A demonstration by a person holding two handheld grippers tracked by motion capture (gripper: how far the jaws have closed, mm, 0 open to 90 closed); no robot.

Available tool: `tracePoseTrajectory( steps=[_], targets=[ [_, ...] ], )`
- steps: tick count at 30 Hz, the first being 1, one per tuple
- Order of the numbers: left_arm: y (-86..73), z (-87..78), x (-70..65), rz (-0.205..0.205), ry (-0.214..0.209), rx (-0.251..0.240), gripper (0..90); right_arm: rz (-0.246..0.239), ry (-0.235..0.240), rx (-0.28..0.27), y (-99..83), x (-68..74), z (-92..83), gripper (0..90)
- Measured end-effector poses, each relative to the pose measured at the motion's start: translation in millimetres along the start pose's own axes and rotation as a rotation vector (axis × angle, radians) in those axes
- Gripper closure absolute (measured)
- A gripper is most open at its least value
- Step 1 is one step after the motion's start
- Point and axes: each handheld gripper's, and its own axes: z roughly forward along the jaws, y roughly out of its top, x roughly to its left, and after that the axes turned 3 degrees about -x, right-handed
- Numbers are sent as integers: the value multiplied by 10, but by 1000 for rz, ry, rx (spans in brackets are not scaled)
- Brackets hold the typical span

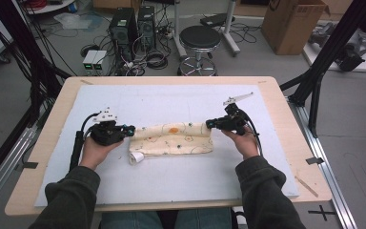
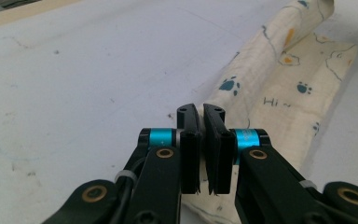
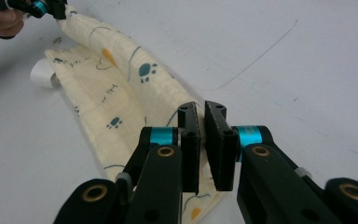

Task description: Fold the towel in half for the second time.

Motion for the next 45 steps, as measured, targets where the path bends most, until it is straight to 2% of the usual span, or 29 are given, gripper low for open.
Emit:
tracePoseTrajectory(
  steps=[5,13,18,29,31,39,45],
  targets=[
    [-63,-10,-51,2,-3,-1,848,12,-2,14,-115,10,54,845],
    [-163,2,-93,7,-10,14,846,-4,7,32,-206,51,64,845],
    [-188,5,-125,26,-18,29,844,-4,8,31,-267,68,44,845],
    [-249,-31,-217,70,-33,72,837,-41,6,44,-379,176,0,840],
    [-270,-29,-229,79,-32,88,837,-45,6,48,-405,208,-2,836],
    [-305,-40,-259,90,-32,95,836,-70,3,63,-508,257,14,835],
    [-313,-37,-303,119,-30,126,836,-71,-5,64,-561,281,-5,834]
  ],
)
